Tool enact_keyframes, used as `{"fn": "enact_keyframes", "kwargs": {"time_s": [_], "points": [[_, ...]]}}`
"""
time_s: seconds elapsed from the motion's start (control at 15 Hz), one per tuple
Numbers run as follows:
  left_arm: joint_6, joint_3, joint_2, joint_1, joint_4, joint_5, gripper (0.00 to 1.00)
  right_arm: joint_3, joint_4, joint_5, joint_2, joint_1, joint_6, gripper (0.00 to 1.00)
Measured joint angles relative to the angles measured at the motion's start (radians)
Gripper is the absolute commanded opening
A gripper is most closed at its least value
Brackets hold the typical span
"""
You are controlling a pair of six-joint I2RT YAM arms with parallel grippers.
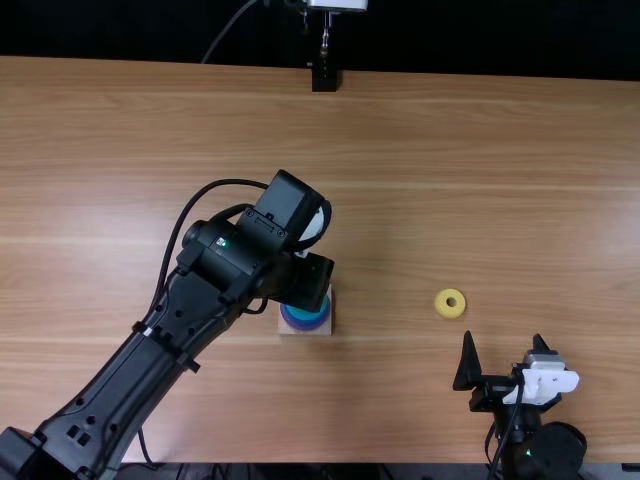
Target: Build the Hanoi tower: stack the rings onto the peg from bottom to top in this color order: purple, dark blue, light blue, dark green, light green, yellow, orange.
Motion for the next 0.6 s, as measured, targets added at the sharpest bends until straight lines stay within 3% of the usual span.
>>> {"fn": "enact_keyframes", "kwargs": {"time_s": [0.2, 0.4, 0.47, 0.6], "points": [[0.0, 0.0, 0.0, 0.0, 0.001, 0.001, 0.03, 0.0, 0.0, 0.0, 0.0, 0.0, 0.0, 1.0], [0.0, 0.0, 0.0, 0.0, 0.0, 0.0, 0.89, 0.0, 0.0, 0.0, 0.0, 0.0, 0.0, 1.0], [0.0, 0.0, 0.001, 0.0, -0.006, -0.001, 1.0, 0.0, 0.0, 0.0, 0.0, 0.0, 0.0, 1.0], [0.0, 0.0, 0.014, 0.0, -0.01, -0.004, 1.0, 0.0, 0.0, 0.0, 0.0, 0.0, 0.0, 1.0]]}}
